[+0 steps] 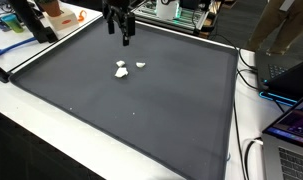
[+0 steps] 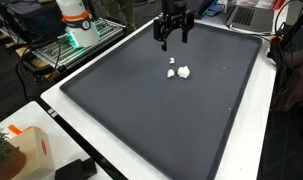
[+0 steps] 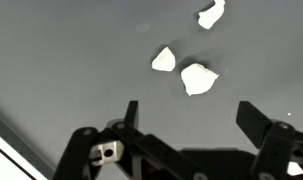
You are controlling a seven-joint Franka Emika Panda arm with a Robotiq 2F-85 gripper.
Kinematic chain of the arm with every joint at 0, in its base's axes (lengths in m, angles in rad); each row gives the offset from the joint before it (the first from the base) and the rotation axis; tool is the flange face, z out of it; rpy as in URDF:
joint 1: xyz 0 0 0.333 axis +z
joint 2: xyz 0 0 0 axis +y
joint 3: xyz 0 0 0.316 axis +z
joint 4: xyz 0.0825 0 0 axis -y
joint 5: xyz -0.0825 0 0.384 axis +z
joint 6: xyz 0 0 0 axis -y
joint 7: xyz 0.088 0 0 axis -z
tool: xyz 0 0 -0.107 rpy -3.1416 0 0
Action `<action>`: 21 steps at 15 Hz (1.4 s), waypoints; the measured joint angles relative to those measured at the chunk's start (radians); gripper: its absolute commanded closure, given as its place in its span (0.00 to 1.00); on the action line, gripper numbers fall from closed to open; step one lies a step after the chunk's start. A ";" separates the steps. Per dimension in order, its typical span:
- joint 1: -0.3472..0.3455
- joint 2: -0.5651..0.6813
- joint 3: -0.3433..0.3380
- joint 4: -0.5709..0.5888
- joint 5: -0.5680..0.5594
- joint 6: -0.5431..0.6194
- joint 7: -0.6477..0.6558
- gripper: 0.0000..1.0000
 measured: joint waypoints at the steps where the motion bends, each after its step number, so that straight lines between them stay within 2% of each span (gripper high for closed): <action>1: -0.018 -0.003 0.005 0.016 0.001 -0.024 -0.011 0.00; 5: -0.035 -0.007 0.015 0.029 0.002 -0.038 -0.020 0.00; 9: 0.065 -0.034 -0.096 0.037 0.117 -0.097 -0.102 0.00; 11: 0.073 -0.052 -0.119 0.061 0.182 -0.179 -0.161 0.00; 15: 0.033 -0.117 -0.134 0.145 0.305 -0.331 -0.238 0.00; 21: -0.093 -0.272 -0.097 0.284 0.428 -0.440 -0.272 0.00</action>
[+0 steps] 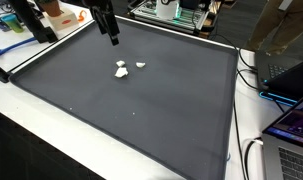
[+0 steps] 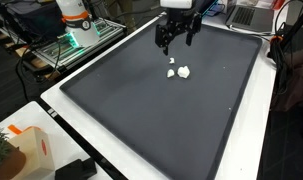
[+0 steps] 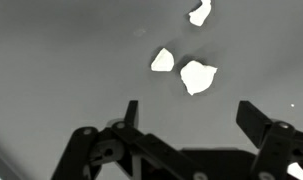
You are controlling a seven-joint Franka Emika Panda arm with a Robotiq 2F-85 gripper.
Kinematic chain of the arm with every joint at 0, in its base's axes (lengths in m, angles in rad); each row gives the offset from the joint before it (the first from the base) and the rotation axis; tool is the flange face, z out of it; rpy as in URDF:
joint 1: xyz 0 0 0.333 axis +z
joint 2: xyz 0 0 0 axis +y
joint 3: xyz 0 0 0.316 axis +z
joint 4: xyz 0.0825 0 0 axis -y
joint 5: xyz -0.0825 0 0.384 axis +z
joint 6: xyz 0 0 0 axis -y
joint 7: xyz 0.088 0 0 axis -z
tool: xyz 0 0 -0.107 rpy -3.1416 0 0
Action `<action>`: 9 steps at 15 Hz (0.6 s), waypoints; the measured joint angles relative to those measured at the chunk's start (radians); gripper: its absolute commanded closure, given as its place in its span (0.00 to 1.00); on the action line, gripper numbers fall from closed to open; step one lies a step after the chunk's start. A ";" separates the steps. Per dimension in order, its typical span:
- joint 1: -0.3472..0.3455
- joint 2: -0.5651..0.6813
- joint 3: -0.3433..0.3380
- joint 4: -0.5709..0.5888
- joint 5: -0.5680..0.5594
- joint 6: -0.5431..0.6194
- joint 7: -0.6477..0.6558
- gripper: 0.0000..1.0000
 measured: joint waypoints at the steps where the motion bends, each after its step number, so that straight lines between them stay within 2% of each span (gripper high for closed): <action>1: -0.026 -0.025 0.011 0.028 0.011 -0.027 -0.002 0.00; 4: -0.080 -0.085 0.031 0.097 0.032 -0.094 -0.002 0.00; 7: -0.086 -0.101 0.034 0.114 0.037 -0.117 -0.002 0.00; 9: -0.098 -0.107 0.035 0.138 0.044 -0.206 -0.002 0.00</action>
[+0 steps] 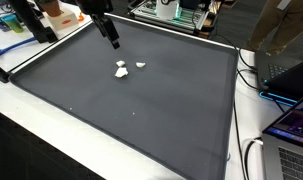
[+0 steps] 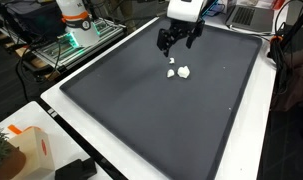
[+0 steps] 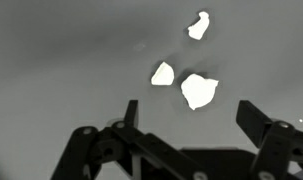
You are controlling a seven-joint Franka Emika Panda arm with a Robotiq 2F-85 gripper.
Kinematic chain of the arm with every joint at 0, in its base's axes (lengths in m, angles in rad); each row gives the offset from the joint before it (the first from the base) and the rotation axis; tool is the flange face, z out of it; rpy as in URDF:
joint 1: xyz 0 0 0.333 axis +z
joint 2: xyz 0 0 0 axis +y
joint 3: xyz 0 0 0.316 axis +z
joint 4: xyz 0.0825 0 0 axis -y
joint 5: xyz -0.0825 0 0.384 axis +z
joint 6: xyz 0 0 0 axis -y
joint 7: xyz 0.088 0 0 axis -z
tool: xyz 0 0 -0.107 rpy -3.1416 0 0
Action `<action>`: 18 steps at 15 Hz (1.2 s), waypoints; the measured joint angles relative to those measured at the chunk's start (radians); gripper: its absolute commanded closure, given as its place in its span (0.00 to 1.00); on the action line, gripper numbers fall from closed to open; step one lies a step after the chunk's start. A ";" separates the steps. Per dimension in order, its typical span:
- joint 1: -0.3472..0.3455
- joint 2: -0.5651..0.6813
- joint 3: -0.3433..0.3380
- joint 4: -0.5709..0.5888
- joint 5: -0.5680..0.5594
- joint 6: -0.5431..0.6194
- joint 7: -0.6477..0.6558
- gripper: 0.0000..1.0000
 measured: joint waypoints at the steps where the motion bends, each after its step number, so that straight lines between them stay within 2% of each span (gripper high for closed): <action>1: -0.018 -0.010 0.003 0.025 0.008 -0.055 0.000 0.00; 4: -0.110 -0.062 0.016 0.121 0.066 -0.197 -0.007 0.00; 7: -0.207 -0.143 0.022 0.219 0.151 -0.292 -0.038 0.00; 13: -0.197 -0.343 -0.087 0.315 0.365 -0.420 -0.094 0.00; 18: -0.196 -0.401 -0.119 0.345 0.400 -0.435 -0.094 0.00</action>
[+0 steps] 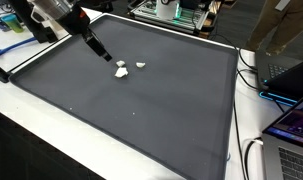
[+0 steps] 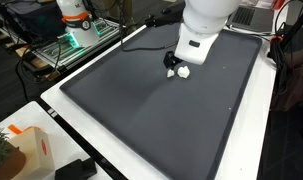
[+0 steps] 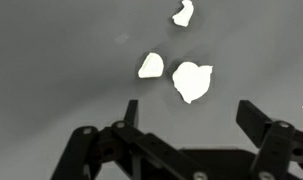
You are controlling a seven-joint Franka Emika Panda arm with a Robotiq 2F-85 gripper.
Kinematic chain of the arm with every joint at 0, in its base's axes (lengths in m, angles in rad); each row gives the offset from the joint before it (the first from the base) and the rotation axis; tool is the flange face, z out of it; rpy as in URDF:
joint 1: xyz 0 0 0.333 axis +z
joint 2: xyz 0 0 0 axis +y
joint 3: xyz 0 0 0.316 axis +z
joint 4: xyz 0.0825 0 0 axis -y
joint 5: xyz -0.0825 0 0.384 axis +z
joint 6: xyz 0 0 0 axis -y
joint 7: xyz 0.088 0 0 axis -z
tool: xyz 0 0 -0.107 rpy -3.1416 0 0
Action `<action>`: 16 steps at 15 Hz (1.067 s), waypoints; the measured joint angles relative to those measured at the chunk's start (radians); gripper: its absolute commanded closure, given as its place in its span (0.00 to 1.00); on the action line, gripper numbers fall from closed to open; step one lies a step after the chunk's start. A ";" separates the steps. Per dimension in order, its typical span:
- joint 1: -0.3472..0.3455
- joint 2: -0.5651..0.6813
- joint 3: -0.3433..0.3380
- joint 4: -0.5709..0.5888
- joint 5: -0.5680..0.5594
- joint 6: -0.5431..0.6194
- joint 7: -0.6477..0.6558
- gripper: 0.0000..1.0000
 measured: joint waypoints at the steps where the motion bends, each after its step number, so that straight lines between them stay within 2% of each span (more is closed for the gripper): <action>1: 0.001 0.000 0.000 0.000 0.000 -0.003 -0.001 0.00; 9: 0.009 -0.050 -0.008 0.040 0.013 -0.080 -0.031 0.00; 16: 0.017 -0.092 -0.010 0.113 0.012 0.021 -0.126 0.00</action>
